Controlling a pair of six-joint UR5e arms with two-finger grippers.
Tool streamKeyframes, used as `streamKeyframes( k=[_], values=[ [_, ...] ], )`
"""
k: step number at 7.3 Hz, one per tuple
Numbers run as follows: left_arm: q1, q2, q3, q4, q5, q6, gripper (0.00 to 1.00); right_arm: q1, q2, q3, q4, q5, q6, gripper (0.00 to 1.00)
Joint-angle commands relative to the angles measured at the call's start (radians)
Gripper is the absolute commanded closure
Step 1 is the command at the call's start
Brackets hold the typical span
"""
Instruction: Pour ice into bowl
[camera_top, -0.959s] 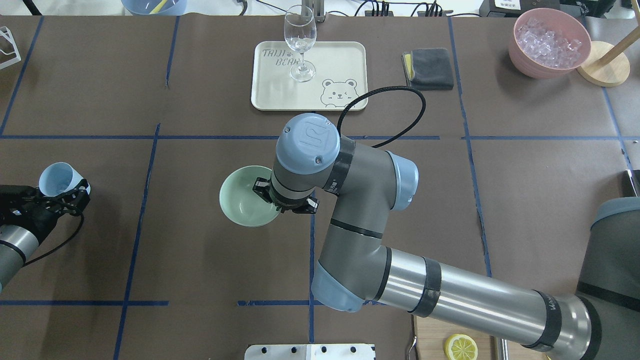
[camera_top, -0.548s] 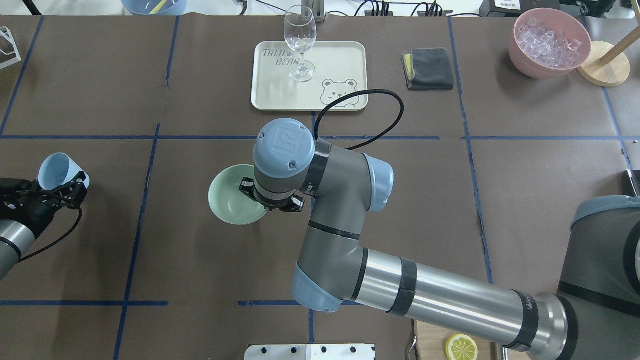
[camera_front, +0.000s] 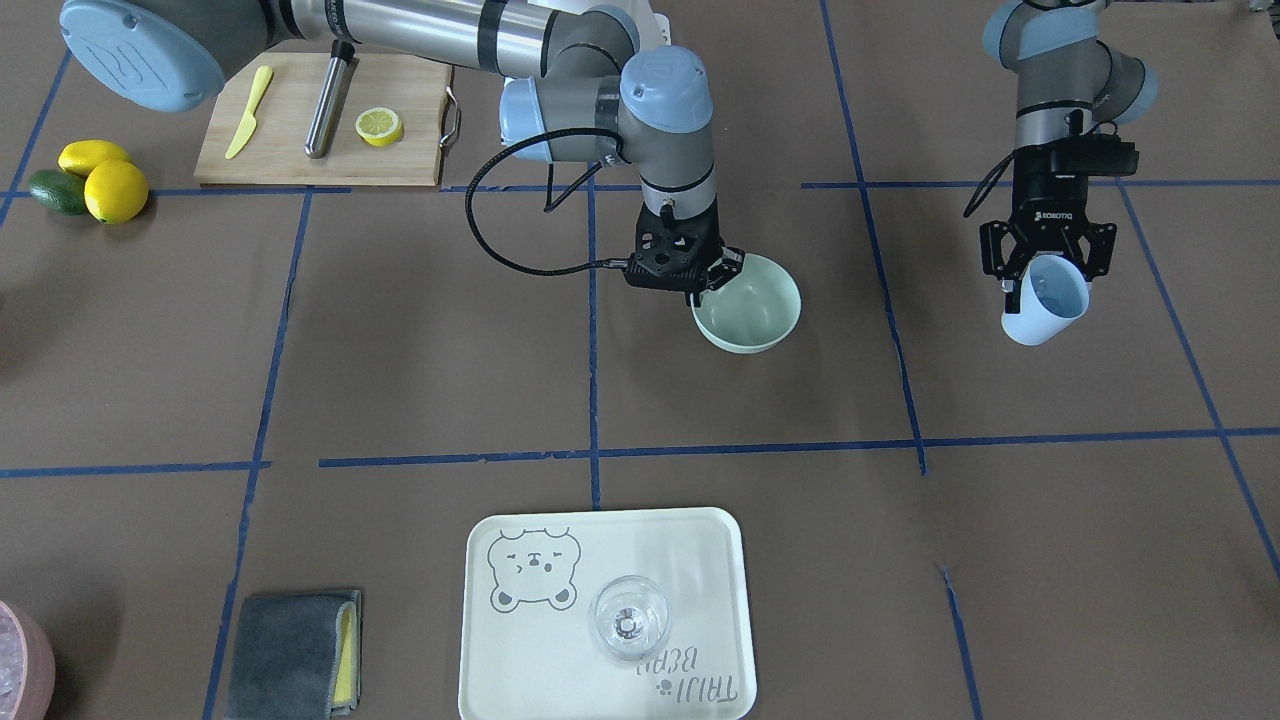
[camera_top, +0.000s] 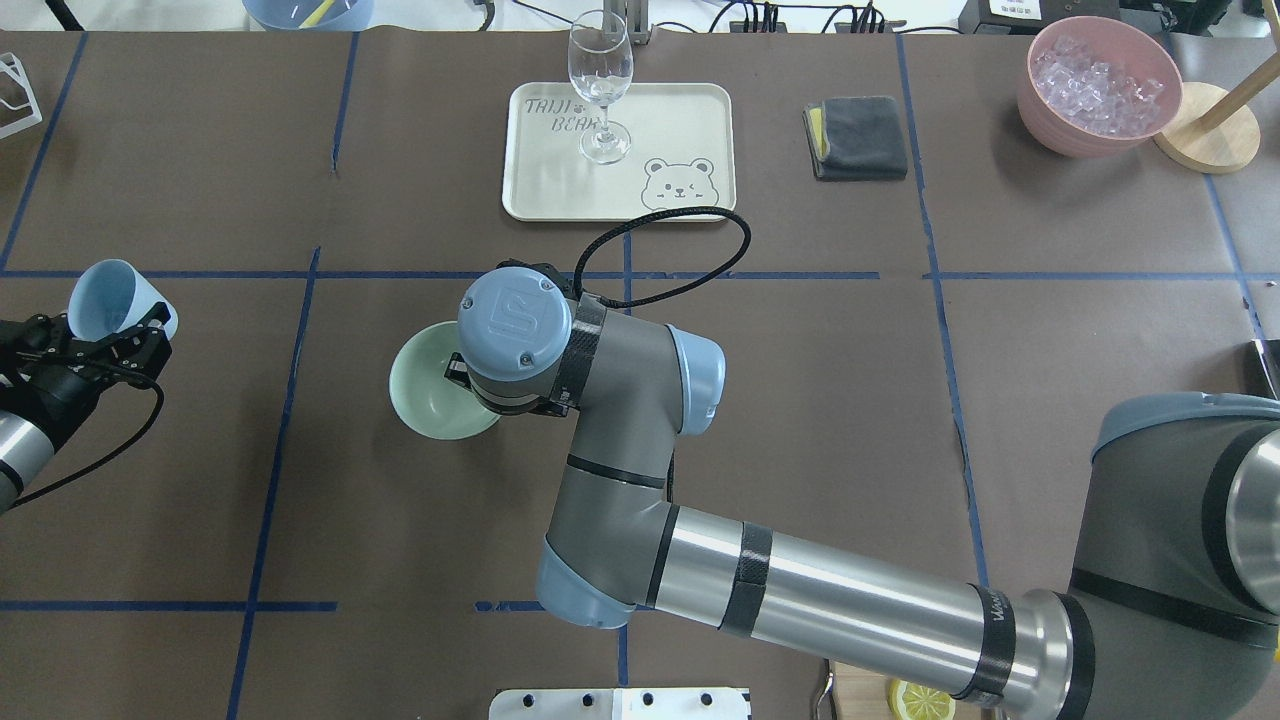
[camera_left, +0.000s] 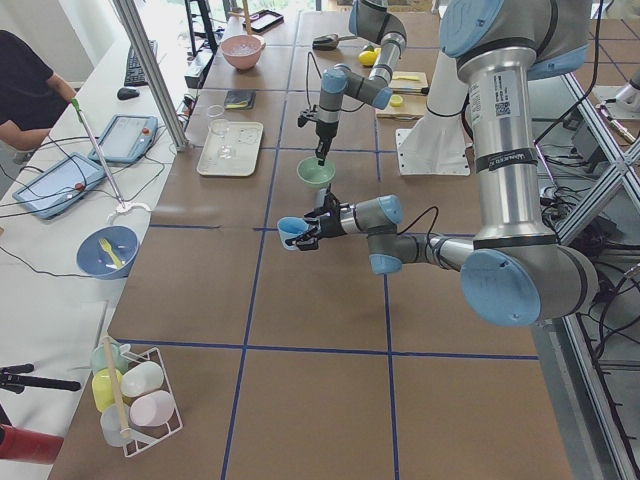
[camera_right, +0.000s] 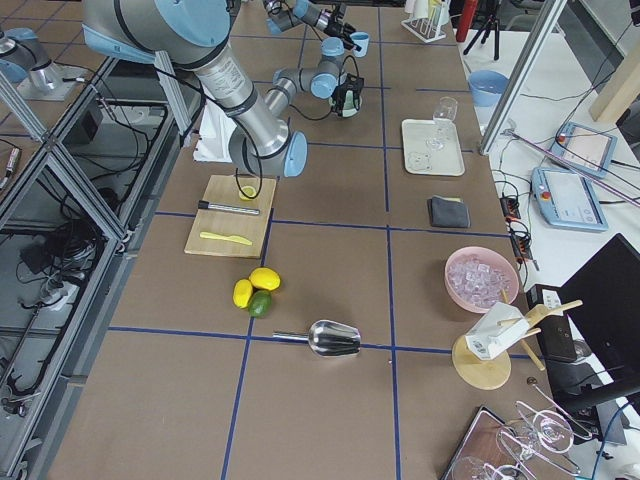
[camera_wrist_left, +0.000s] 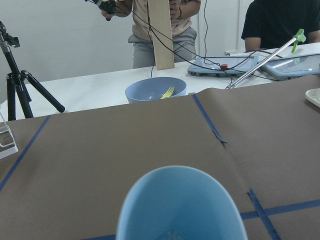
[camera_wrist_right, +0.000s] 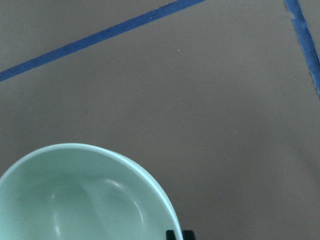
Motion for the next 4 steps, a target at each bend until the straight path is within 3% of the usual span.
streamKeyframes(
  k=[1, 2, 3, 4],
  values=[
    [0.001, -0.002, -0.01, 0.006, 0.002, 0.051, 1.0, 0.001, -0.001, 0.012, 0.007, -0.004, -0.001, 0.0],
    [0.005, -0.014, -0.02, 0.007, 0.006, 0.096, 1.0, 0.004, -0.017, 0.064, 0.002, -0.003, 0.002, 0.0],
    [0.014, -0.029, -0.046, 0.01, 0.007, 0.097, 1.0, 0.016, -0.098, 0.174, -0.005, 0.002, 0.001, 0.0],
    [0.019, -0.044, -0.075, 0.035, 0.009, 0.101, 1.0, 0.03, -0.245, 0.339, -0.004, 0.007, -0.013, 0.0]
  ],
)
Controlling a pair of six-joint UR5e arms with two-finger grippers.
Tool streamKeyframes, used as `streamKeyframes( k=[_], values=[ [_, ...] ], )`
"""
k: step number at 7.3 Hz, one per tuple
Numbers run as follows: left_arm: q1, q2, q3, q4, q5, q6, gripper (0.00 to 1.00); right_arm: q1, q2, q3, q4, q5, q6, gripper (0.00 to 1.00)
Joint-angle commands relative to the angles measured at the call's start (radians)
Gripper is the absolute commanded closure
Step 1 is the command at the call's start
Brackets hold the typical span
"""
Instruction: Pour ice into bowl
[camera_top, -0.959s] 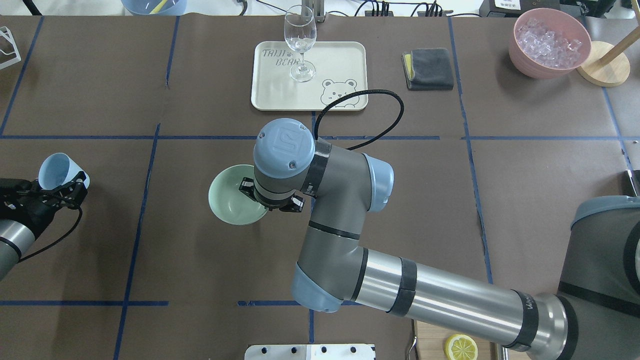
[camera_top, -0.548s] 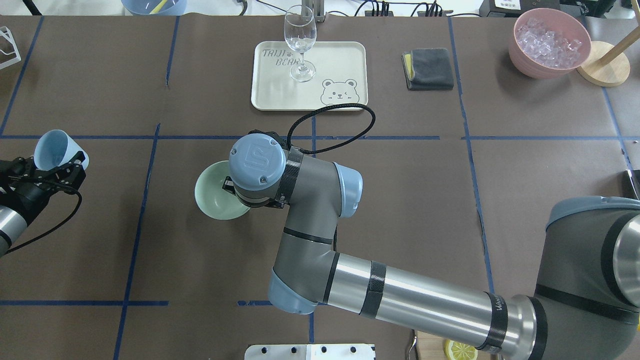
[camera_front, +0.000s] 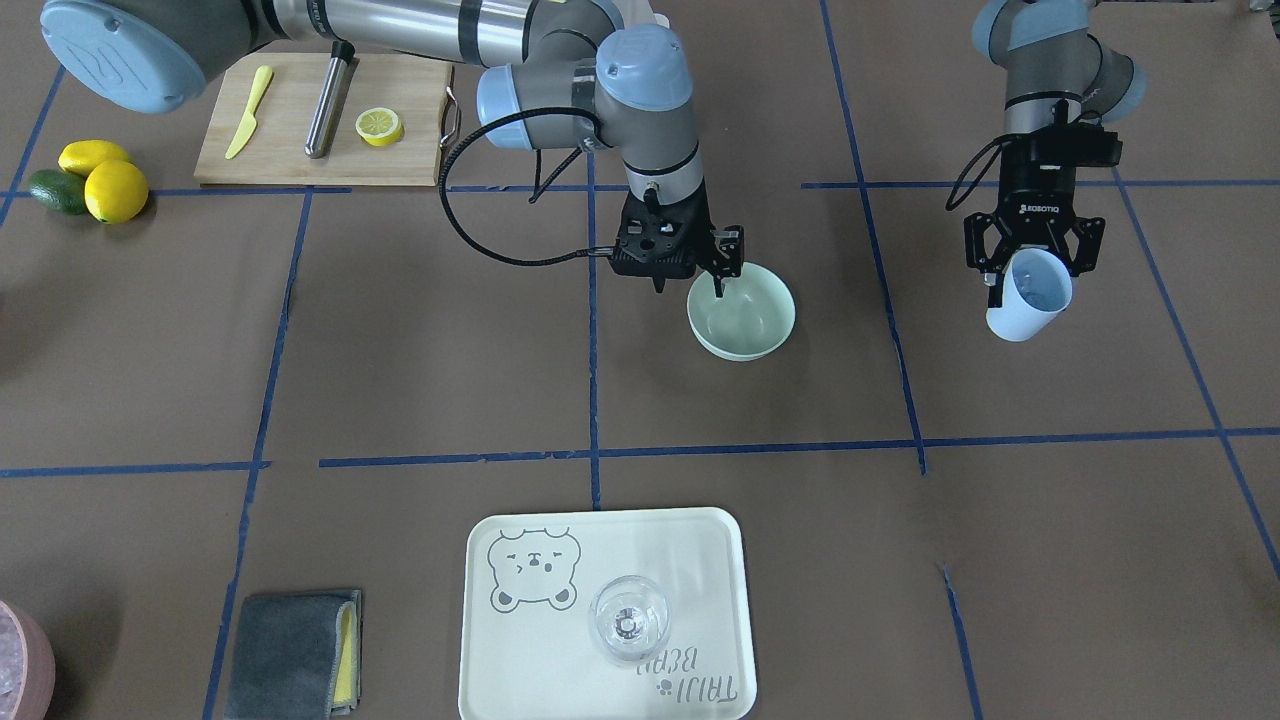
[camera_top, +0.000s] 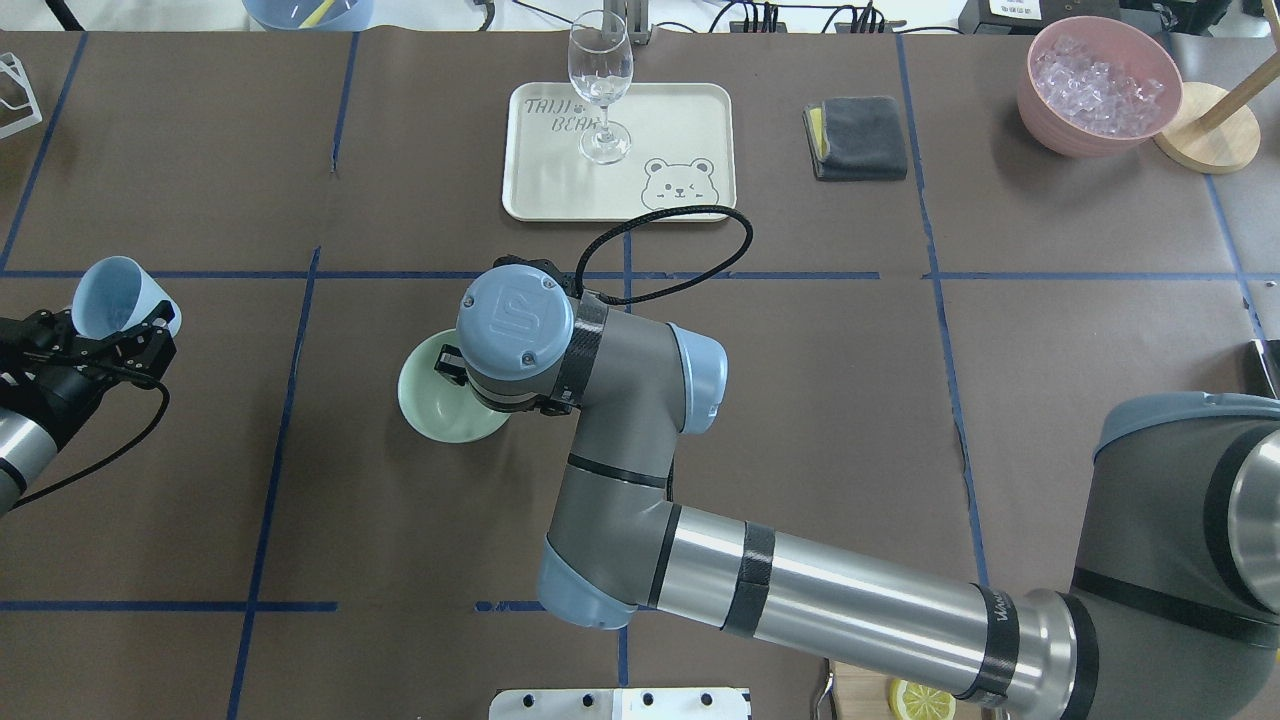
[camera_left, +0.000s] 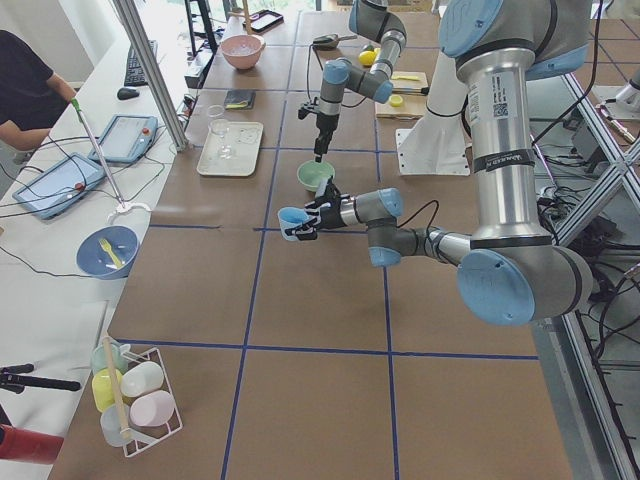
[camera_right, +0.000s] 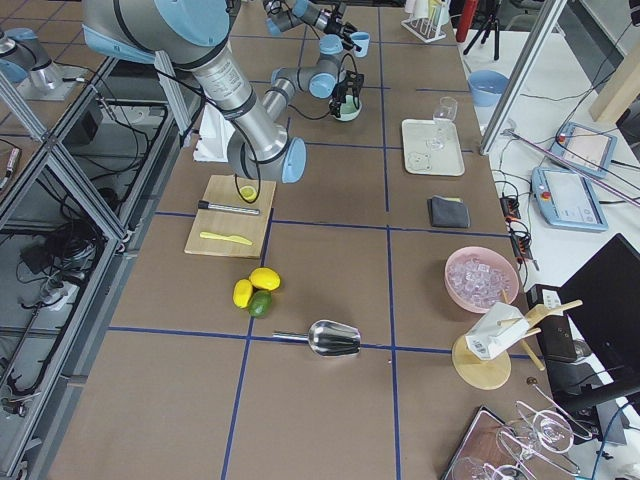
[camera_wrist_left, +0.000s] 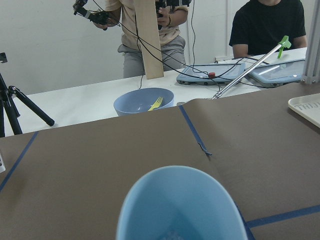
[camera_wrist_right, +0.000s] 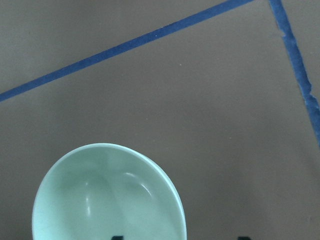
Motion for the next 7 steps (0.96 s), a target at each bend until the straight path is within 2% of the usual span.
streamKeyframes(
  k=[1, 2, 3, 4, 5, 6, 7],
  values=[
    [0.025, -0.045, -0.065, 0.147, 0.002, 0.01, 1.0, 0.033, -0.234, 0.269, 0.0, 0.028, -0.077, 0.0],
    [0.062, -0.132, -0.12, 0.363, 0.004, 0.008, 1.0, 0.05, -0.262, 0.283, 0.003, 0.051, -0.102, 0.0],
    [0.124, -0.241, -0.125, 0.543, 0.087, 0.007, 1.0, 0.056, -0.273, 0.286, 0.012, 0.057, -0.104, 0.0],
    [0.19, -0.262, -0.127, 0.629, 0.21, 0.007, 1.0, 0.059, -0.283, 0.296, 0.012, 0.059, -0.104, 0.0],
    [0.229, -0.263, -0.125, 0.638, 0.25, 0.008, 1.0, 0.061, -0.287, 0.3, 0.014, 0.059, -0.104, 0.0],
    [0.277, -0.263, -0.116, 0.703, 0.371, 0.078, 1.0, 0.061, -0.287, 0.3, 0.012, 0.059, -0.104, 0.0],
    [0.283, -0.268, -0.118, 0.734, 0.42, 0.218, 1.0, 0.061, -0.287, 0.299, 0.012, 0.057, -0.104, 0.0]
  ],
)
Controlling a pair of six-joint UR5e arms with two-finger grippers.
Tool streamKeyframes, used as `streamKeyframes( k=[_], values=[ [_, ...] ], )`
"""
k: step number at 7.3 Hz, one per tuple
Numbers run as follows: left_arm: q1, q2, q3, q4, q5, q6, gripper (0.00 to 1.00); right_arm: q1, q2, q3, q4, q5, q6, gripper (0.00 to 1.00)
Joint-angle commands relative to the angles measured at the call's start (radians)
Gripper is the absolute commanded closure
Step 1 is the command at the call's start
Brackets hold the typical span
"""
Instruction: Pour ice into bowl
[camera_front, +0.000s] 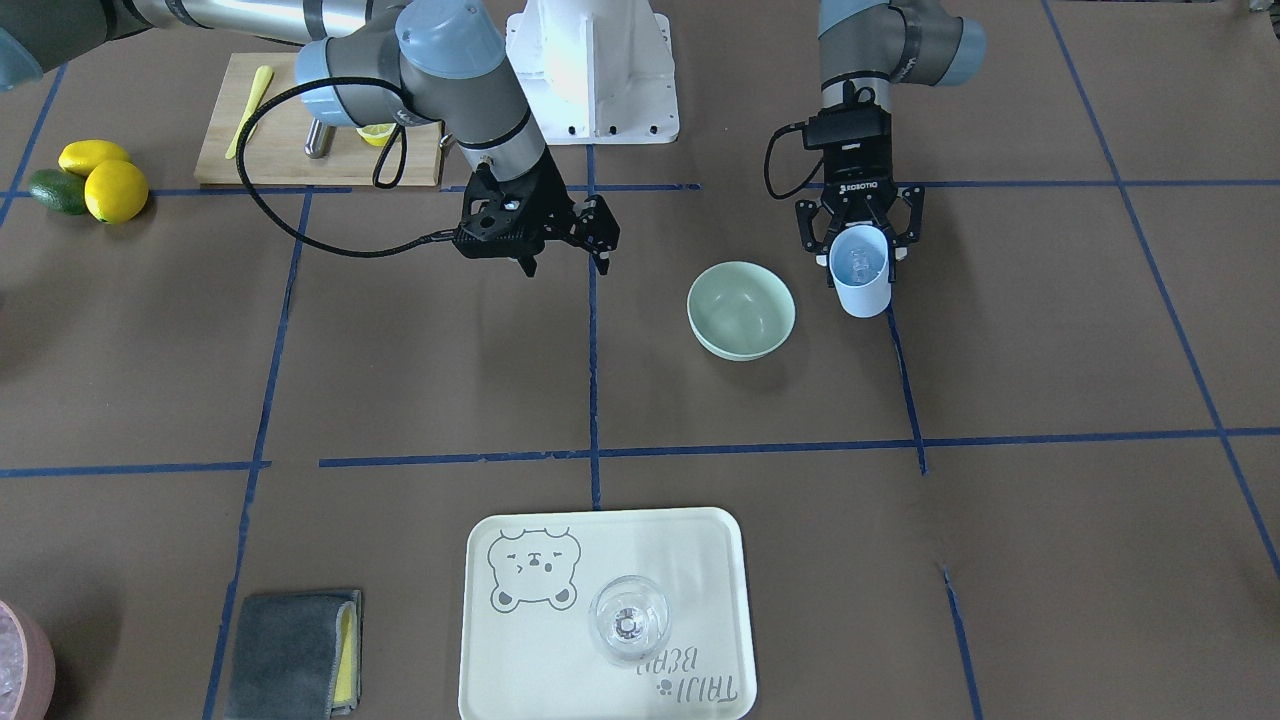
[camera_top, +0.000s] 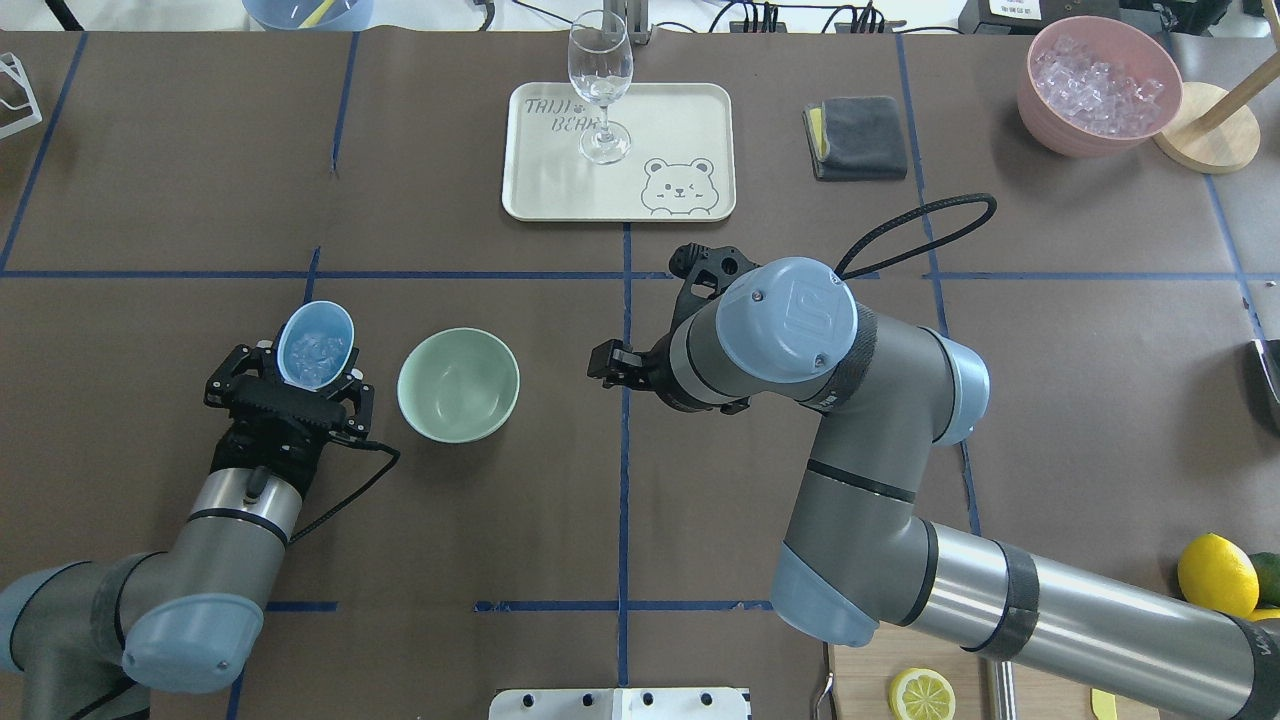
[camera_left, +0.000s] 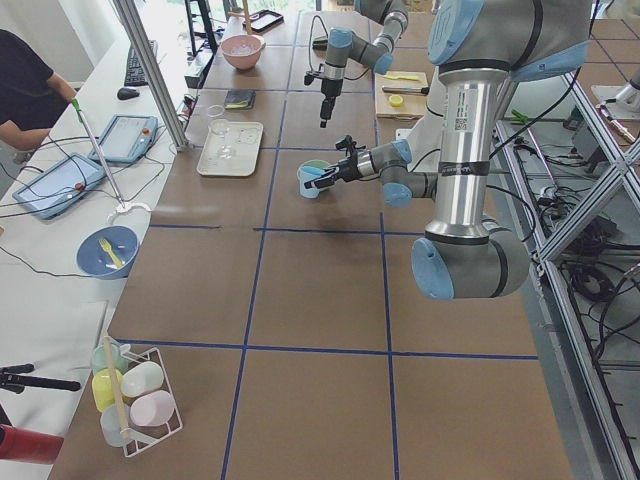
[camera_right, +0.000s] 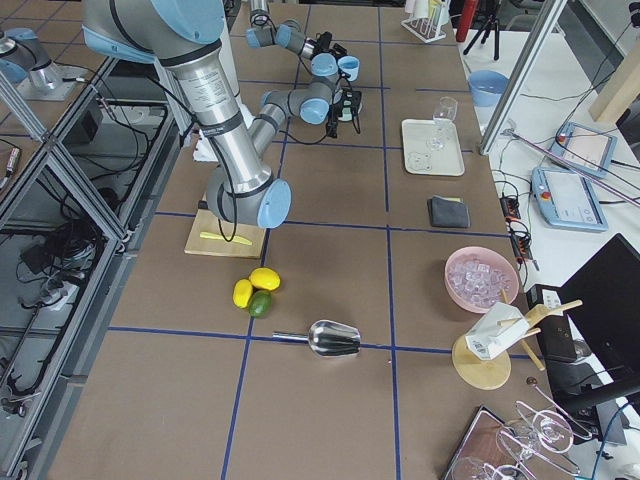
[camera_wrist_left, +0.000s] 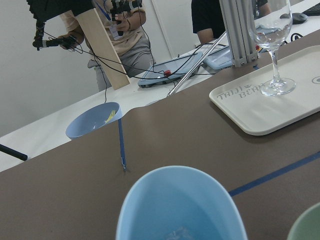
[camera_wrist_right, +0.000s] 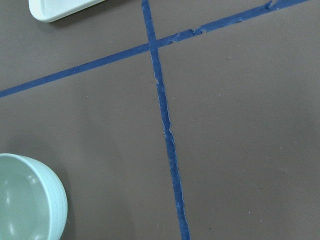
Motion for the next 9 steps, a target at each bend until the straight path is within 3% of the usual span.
streamKeyframes(
  k=[1, 4, 6, 9],
  values=[
    [0.027, -0.024, 0.006, 0.051, 0.088, 0.264, 1.0, 0.001, -0.001, 0.0, 0.0, -0.002, 0.0, 0.0],
    [0.027, -0.06, 0.017, 0.054, 0.143, 0.582, 1.0, 0.001, -0.001, 0.0, 0.001, -0.002, 0.0, 0.0],
    [0.03, -0.101, 0.078, 0.054, 0.188, 0.774, 1.0, 0.001, -0.003, 0.002, 0.001, -0.001, 0.0, 0.0],
    [0.03, -0.118, 0.112, 0.054, 0.222, 0.932, 1.0, 0.005, -0.004, 0.0, 0.001, -0.002, 0.0, 0.0]
  ],
)
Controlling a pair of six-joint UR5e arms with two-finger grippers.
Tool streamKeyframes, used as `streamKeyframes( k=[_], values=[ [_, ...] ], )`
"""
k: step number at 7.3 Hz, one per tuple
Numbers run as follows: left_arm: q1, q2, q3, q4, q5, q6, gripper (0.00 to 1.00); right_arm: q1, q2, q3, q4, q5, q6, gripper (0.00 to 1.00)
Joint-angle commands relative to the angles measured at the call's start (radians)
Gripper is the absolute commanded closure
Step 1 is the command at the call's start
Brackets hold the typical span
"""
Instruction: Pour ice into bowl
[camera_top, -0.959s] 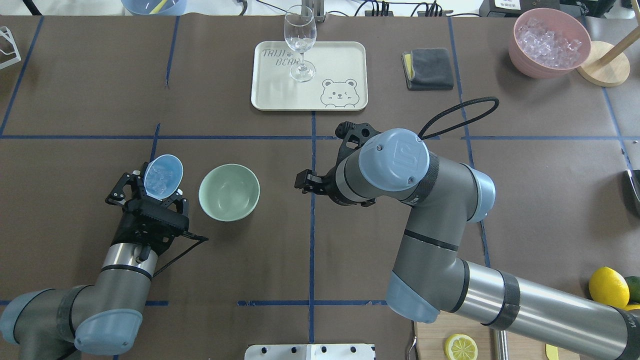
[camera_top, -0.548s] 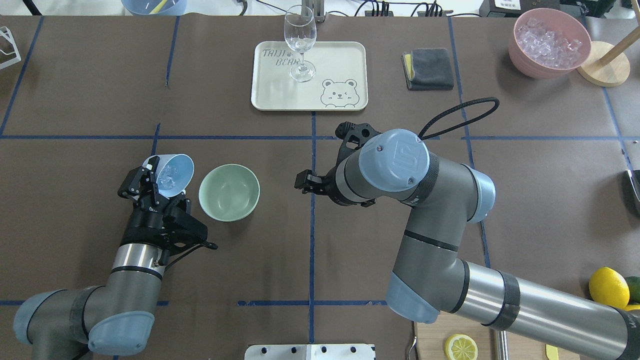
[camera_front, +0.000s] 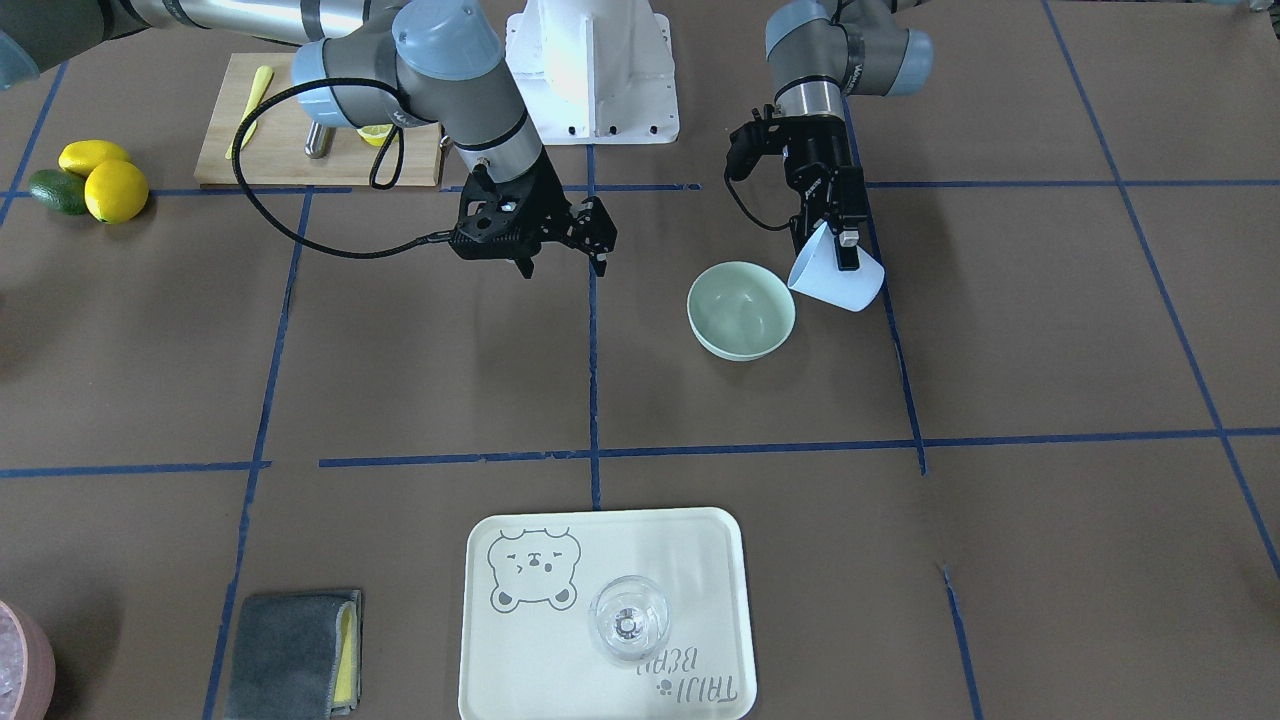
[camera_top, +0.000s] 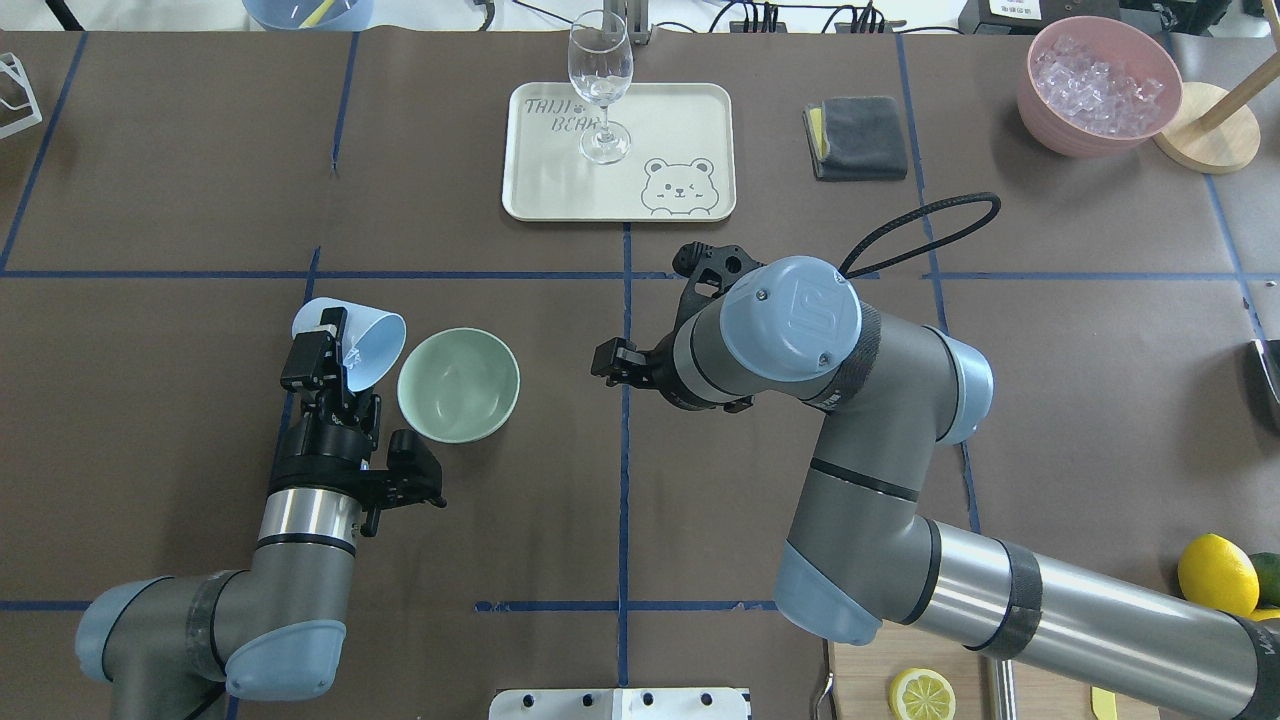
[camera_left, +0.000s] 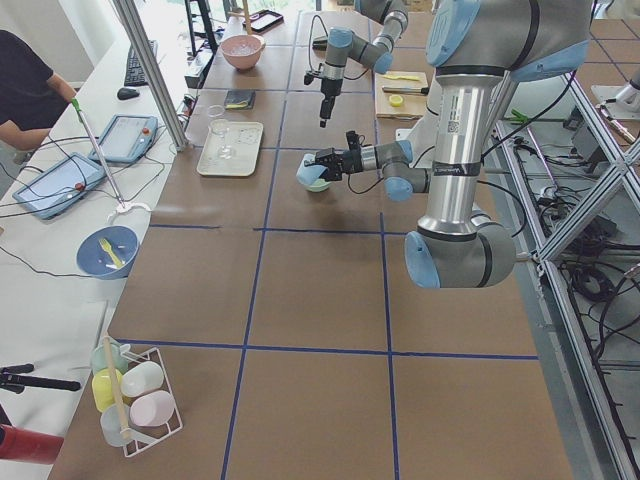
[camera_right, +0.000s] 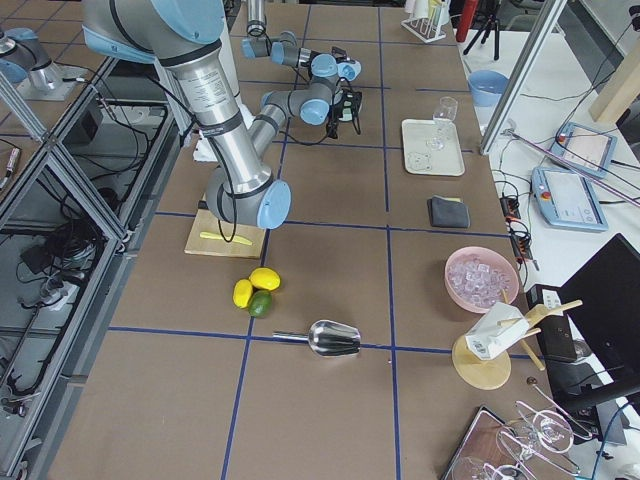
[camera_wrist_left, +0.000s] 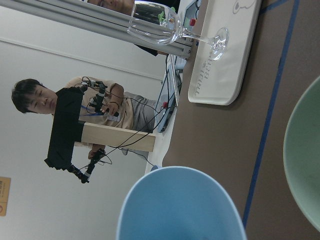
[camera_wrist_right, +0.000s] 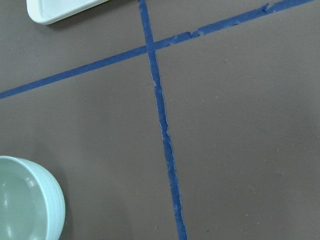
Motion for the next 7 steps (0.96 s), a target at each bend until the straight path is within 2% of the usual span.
streamKeyframes(
  k=[1, 2, 4, 7],
  values=[
    [-0.001, -0.002, 0.014, 0.0, 0.041, 0.183, 1.0, 0.0, 0.001, -0.001, 0.0, -0.003, 0.002, 0.0],
    [-0.003, -0.004, 0.012, -0.002, 0.063, 0.271, 1.0, 0.0, 0.0, 0.001, 0.0, -0.003, 0.002, 0.0],
    [-0.003, -0.002, 0.057, -0.002, 0.097, 0.289, 1.0, 0.0, 0.0, 0.001, 0.0, -0.006, 0.006, 0.0],
    [-0.004, -0.001, 0.051, 0.0, 0.151, 0.381, 1.0, -0.003, 0.001, 0.001, 0.002, -0.007, 0.015, 0.0]
  ],
)
